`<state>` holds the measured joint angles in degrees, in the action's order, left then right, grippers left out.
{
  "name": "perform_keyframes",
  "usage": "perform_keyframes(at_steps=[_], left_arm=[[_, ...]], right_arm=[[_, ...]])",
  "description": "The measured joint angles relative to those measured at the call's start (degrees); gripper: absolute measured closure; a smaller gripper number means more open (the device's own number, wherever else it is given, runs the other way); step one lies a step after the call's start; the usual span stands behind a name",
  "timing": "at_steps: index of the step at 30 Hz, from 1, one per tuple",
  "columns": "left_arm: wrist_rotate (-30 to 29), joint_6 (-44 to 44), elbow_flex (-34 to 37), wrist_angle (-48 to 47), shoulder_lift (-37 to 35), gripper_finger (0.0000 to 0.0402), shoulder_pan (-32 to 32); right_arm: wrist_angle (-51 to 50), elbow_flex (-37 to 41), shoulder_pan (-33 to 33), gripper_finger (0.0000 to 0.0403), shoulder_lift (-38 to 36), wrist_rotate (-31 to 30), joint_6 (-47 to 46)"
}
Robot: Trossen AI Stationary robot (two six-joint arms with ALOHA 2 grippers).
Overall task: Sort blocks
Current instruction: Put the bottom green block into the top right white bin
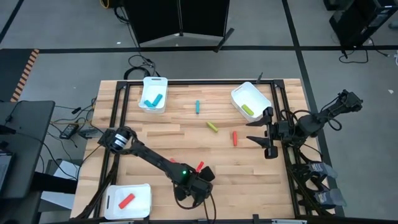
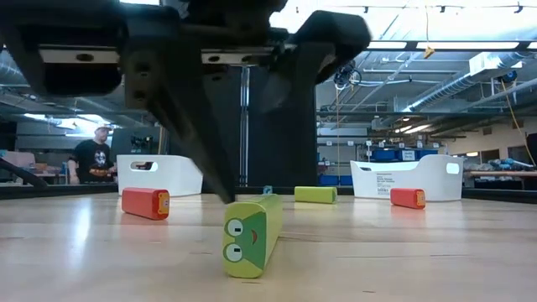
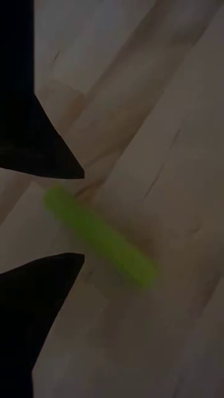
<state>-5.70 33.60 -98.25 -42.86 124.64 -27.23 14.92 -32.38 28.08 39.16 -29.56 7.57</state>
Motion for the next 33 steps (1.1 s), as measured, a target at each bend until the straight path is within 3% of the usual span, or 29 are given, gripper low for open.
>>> perform_keyframes(at_steps=[14, 17, 22, 28, 33], left_arm=[[0.79, 0.44, -0.06, 2.53, 3.87, 0.02, 0.48], [1.06, 0.37, -0.03, 2.56, 3.96, 0.0241, 0.83], [0.74, -0.09, 0.01, 4.23, 4.13, 0.0341, 2.19], [-0.88, -2.54, 0.24, 8.22, 3.4, 0.0337, 5.39], [-2.78, -4.65, 0.16, 16.91, -0.22, 0.0337, 13.63]], right_arm=[[1.29, 0.0, 0.02, 0.018, 0.28, 0.01, 0.15], [1.63, 0.0, 0.09, 0.018, 0.31, 0.02, 0.42], [2.52, 0.0, 0.09, 0.018, 0.31, 0.02, 1.17], [4.53, 0.0, 0.09, 0.018, 0.22, 0.02, 2.68], [9.91, 0.0, 0.16, 0.018, 0.18, 0.02, 6.69]])
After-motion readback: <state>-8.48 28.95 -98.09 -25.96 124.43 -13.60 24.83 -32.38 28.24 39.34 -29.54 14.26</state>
